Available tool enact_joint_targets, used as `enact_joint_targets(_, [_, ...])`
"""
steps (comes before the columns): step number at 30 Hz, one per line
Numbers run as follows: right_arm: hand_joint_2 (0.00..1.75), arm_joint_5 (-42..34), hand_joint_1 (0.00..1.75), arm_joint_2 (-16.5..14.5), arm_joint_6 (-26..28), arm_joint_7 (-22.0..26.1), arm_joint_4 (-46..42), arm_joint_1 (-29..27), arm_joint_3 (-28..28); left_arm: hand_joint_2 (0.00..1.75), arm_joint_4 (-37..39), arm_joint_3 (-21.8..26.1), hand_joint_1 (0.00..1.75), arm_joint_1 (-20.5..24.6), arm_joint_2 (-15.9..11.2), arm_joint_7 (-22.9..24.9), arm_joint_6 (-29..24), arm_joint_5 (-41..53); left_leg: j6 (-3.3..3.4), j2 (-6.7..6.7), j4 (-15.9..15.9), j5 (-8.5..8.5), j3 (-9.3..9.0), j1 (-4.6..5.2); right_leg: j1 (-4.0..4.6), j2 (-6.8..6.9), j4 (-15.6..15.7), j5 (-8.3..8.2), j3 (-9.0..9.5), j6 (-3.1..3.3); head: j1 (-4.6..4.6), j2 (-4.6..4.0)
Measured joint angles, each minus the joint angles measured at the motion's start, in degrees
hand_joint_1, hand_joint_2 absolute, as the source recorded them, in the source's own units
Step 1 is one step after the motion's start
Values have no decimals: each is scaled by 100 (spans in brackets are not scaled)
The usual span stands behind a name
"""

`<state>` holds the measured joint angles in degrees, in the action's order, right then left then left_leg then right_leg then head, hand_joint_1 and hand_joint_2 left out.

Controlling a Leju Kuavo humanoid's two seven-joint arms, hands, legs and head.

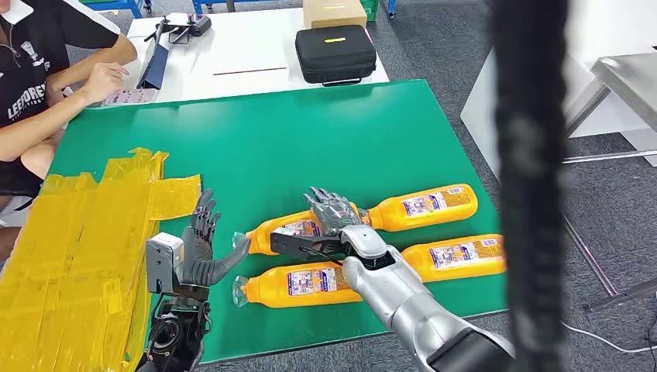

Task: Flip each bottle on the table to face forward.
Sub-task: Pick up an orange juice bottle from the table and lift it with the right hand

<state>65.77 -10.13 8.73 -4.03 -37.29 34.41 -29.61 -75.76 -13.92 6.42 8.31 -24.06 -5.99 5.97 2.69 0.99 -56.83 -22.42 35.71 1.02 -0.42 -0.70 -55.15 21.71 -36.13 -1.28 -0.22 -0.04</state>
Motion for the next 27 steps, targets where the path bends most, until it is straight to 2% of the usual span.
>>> enact_joint_targets(11, [175,107,2,-42,-159,-165,420,177,-1,175,109,4,0,66,25,0,11,0,0,0,0,0,0,0,0,0,0,0,-1,0,-1,0])
enact_joint_targets(13, [175,135,27,-40,-134,-178,509,213,0,175,139,4,0,97,32,0,25,-1,0,0,0,0,0,0,0,0,0,0,-1,0,-1,0])
enact_joint_targets(16, [175,197,113,-28,-59,-187,655,262,14,175,185,4,0,136,35,0,61,-5,0,0,0,0,-1,0,0,0,0,0,0,0,0,0])
enact_joint_targets(17, [175,225,136,-23,-34,-189,695,274,23,175,199,3,0,146,37,0,70,-7,0,0,-1,0,-1,0,0,0,0,0,0,0,0,0])
enact_joint_targets(18, [175,257,149,-20,-8,-193,733,285,32,175,213,3,0,157,40,0,78,-7,0,0,-1,0,-1,0,0,0,0,0,0,0,-1,0])
enact_joint_targets(21, [175,344,168,-15,97,-220,830,316,65,175,258,1,0,191,46,0,95,-9,0,0,-1,0,-2,0,0,0,0,0,0,0,-1,0])
enact_joint_targets(27, [175,444,175,-9,395,-198,924,332,189,175,320,0,0,217,48,-1,108,-7,0,0,-1,0,-2,0,0,0,0,0,0,0,-1,0])
